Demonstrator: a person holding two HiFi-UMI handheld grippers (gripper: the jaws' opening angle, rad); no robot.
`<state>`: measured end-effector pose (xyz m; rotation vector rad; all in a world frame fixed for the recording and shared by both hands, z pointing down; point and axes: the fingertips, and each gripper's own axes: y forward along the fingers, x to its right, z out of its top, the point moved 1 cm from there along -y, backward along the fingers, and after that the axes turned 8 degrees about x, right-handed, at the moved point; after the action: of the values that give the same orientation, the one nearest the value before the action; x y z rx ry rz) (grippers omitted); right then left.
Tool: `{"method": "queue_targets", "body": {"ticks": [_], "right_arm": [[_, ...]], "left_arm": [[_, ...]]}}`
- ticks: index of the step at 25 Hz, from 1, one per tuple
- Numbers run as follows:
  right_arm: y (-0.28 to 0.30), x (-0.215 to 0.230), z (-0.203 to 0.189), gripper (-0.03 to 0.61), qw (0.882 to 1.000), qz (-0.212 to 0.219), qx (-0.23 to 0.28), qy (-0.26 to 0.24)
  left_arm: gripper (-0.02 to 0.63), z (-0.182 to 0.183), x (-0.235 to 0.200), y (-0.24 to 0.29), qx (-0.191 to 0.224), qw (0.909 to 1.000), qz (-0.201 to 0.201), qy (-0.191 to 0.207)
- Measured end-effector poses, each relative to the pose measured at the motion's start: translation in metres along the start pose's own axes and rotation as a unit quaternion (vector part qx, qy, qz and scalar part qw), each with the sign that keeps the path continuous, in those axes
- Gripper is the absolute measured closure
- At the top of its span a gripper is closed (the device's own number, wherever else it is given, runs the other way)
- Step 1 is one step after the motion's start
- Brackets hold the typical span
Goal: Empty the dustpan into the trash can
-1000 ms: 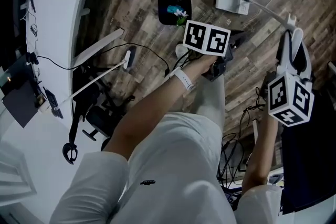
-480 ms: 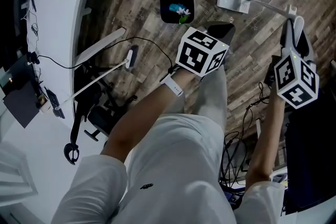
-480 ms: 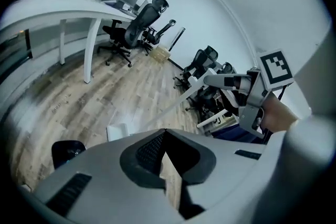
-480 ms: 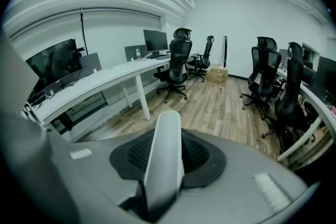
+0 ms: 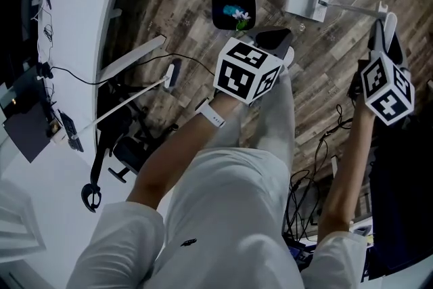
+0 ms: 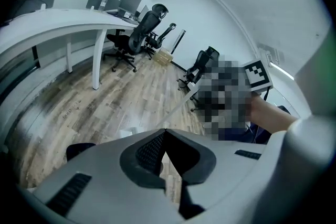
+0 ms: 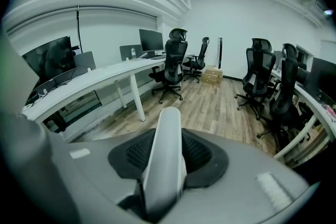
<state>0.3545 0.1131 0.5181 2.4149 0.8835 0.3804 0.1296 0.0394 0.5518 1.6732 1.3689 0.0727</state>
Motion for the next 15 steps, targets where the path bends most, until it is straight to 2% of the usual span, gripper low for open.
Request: {"method": "queue_targets", "body": {"ticks": [3, 11, 15], "right_arm": [[-0.001, 0.002, 0.001, 0.365, 1.0, 0.0, -0.001, 0.0], [-0.042, 0.003, 0.025, 0.356, 0.999, -0.021, 0.041, -0.023], [-0.078, -0.011, 0.044, 0.359, 0.997, -0.009, 0.068, -0.043]], "left_arm": [[0.607, 0.002, -0.003, -0.01, 0.006, 1.0, 0.005, 0.003], [0.607, 0.021, 0.003, -0.047, 0.042, 0.9986, 0.014, 0.029], [0.607, 0.035, 0.012, -0.075, 0.073, 0.9961, 0.016, 0.046]]}}
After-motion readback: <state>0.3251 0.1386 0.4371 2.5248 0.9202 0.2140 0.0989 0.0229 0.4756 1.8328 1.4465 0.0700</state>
